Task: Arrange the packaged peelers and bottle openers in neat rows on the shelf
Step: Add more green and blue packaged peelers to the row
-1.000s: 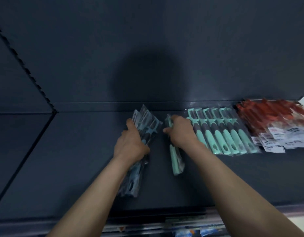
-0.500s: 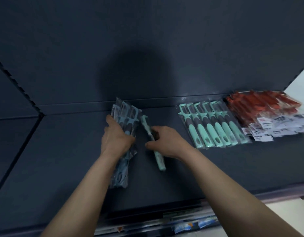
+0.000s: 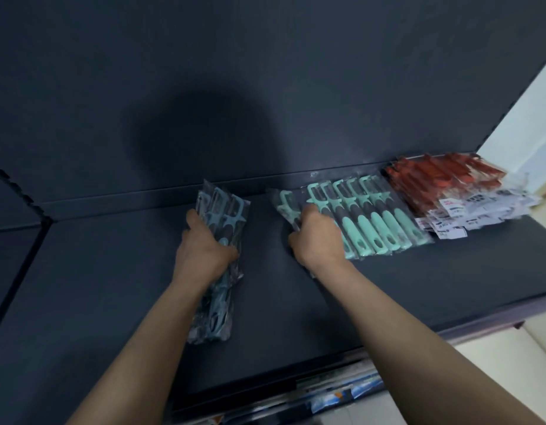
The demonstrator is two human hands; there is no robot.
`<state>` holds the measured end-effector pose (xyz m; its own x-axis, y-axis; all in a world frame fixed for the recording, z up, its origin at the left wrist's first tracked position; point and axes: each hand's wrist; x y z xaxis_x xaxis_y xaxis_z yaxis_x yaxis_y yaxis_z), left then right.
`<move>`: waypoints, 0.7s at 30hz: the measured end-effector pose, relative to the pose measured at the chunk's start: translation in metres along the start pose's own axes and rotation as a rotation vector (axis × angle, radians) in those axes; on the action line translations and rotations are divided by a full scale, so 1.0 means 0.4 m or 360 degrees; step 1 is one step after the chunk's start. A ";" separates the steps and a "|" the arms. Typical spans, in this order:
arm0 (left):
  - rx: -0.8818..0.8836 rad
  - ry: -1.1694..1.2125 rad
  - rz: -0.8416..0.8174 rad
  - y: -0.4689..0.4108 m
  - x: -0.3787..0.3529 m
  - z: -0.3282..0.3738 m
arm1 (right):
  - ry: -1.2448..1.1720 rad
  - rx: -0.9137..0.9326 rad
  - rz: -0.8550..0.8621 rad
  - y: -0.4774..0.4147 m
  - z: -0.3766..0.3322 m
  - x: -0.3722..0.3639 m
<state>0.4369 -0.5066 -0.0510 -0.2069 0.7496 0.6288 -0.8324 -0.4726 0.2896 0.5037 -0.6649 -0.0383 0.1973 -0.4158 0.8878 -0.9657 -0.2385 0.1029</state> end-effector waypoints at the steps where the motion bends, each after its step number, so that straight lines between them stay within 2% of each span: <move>1: -0.0011 -0.0004 -0.0007 -0.001 -0.004 0.003 | 0.0029 -0.0016 0.0038 -0.012 0.009 0.004; 21: -0.0016 -0.0053 0.0030 -0.010 -0.039 0.038 | 0.0314 0.0083 0.0175 -0.063 0.060 -0.014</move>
<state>0.4513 -0.5234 -0.0509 -0.2057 0.7247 0.6577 -0.8337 -0.4817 0.2701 0.5307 -0.6774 -0.0567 0.0497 -0.2633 0.9634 -0.9685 -0.2484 -0.0180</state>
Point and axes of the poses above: each hand's wrist, its own y-axis away from the middle knuckle, its own x-axis out of the back of the hand, z = x × y, and after that the axes turned 7 degrees about -z, right-handed
